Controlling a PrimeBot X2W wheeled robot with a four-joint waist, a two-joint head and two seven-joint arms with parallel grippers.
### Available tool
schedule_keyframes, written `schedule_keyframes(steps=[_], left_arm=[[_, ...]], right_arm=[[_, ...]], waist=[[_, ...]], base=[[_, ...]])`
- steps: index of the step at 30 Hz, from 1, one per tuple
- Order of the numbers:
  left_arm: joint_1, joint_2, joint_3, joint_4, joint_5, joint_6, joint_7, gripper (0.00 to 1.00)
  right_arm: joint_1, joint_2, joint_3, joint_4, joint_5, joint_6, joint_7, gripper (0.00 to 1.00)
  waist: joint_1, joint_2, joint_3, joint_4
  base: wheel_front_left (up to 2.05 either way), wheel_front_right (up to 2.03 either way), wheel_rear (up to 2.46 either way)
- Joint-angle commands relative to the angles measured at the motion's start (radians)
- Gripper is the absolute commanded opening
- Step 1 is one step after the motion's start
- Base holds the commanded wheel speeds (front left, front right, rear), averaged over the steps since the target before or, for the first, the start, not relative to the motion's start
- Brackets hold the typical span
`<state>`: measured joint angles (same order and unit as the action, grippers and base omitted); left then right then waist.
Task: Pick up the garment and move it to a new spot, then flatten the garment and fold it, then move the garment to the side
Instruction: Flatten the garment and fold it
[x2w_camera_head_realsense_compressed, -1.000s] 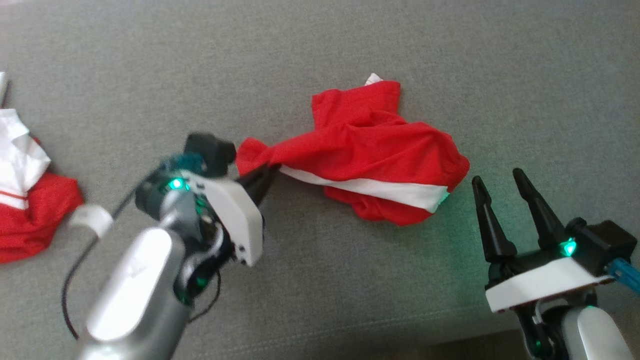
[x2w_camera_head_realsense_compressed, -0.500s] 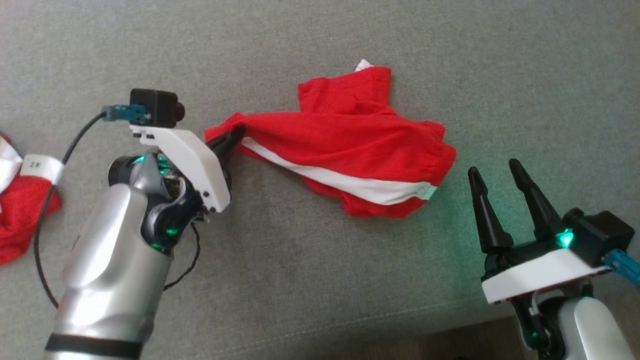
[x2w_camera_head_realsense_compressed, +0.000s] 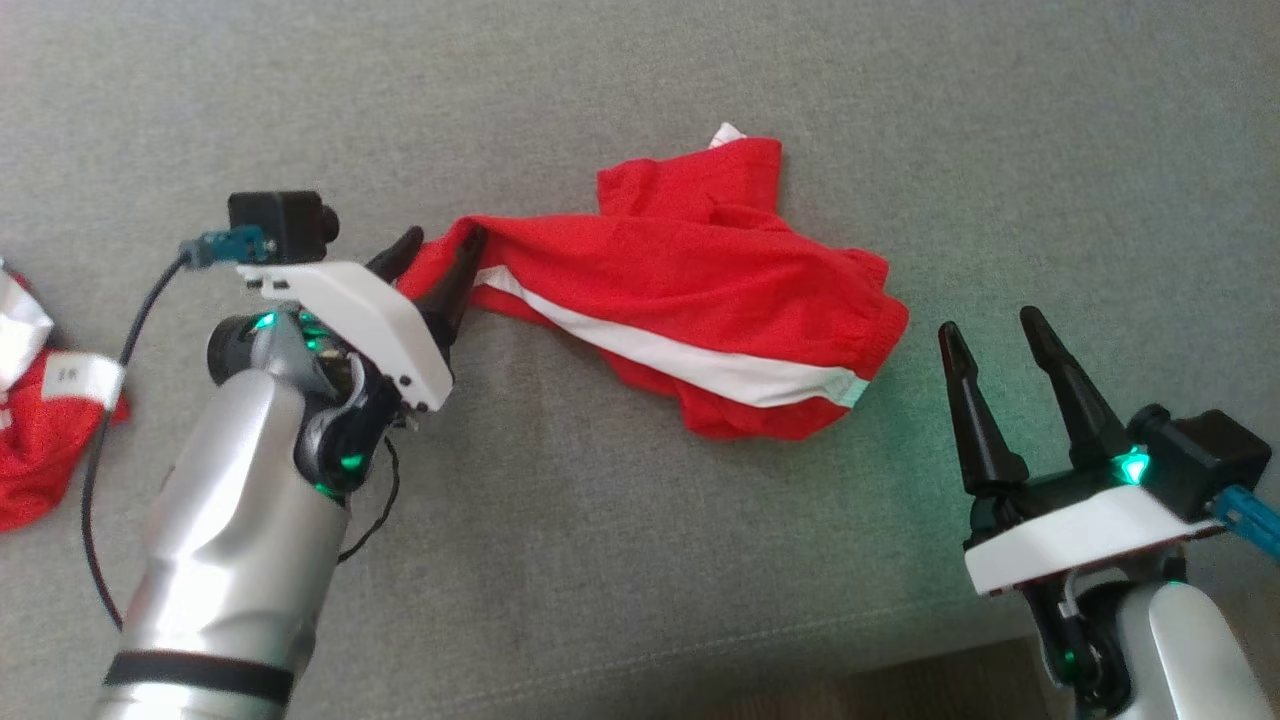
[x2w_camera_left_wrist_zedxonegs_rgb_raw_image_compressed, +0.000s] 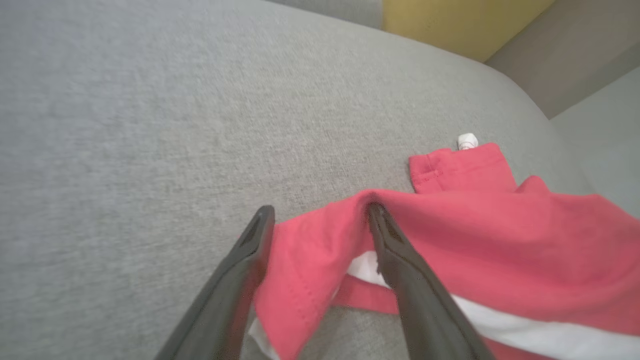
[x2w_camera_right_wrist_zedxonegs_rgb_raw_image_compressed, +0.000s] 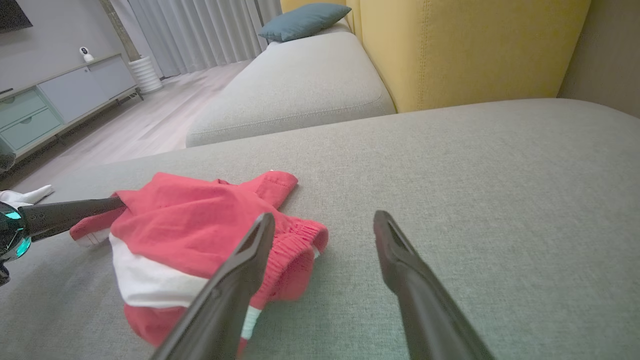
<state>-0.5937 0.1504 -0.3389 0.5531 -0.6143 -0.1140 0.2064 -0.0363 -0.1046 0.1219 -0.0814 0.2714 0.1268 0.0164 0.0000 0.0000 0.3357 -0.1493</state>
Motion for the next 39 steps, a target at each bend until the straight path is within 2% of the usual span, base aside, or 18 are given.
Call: schedule_keyframes(steps=[1,5,6,8,12,16,21,29,39], left_arm=[[0.005,0.020,0.030,-0.038,0.028,0.010,-0.062,1.00],[0.058,0.023,0.025,-0.079,0.076,0.048,-0.170,1.00],[0.058,0.023,0.025,-0.079,0.076,0.048,-0.170,1.00],[0.086,0.027,0.025,-0.112,0.107,0.079,-0.230,1.00],[0.157,0.041,0.033,-0.200,0.190,0.178,-0.366,1.00],[0.246,0.048,0.040,-0.305,0.264,0.274,-0.440,1.00],[0.366,0.059,0.054,-0.442,0.328,0.339,-0.465,1.00],[0.498,0.051,0.058,-0.558,0.374,0.367,-0.468,1.00],[0.512,0.038,0.074,-0.571,0.391,0.349,-0.468,1.00]], right_arm=[[-0.009,0.001,0.014,-0.036,-0.003,0.004,-0.012,1.00],[-0.006,-0.004,0.008,-0.047,-0.016,0.004,-0.013,1.00],[-0.006,-0.004,0.008,-0.047,-0.016,0.004,-0.013,1.00],[-0.005,-0.007,0.002,-0.054,-0.029,0.004,-0.013,1.00],[-0.005,-0.009,-0.012,-0.061,-0.052,0.004,-0.015,1.00],[0.002,-0.011,-0.026,-0.060,-0.063,0.004,-0.010,1.00],[0.023,-0.013,-0.045,-0.051,-0.074,0.004,-0.008,1.00],[0.051,-0.005,-0.053,-0.052,-0.088,0.004,0.003,1.00],[0.050,-0.004,-0.057,-0.060,-0.089,0.004,0.011,1.00]], waist=[[0.0000,0.0000,-0.017,0.011],[0.0000,0.0000,-0.040,0.029],[0.0000,0.0000,-0.040,0.029],[0.0000,0.0000,-0.050,0.038],[0.0000,0.0000,-0.073,0.054],[0.0000,0.0000,-0.095,0.069],[0.0000,0.0000,-0.125,0.083],[0.0000,0.0000,-0.148,0.096],[0.0000,0.0000,-0.146,0.102]], base=[[0.00,0.00,0.00],[0.00,0.00,0.00],[0.00,0.00,0.00],[0.00,0.00,0.00],[0.00,0.00,0.00],[0.00,0.00,0.00],[0.00,0.00,0.00],[0.00,0.00,0.00],[0.00,0.00,0.00]])
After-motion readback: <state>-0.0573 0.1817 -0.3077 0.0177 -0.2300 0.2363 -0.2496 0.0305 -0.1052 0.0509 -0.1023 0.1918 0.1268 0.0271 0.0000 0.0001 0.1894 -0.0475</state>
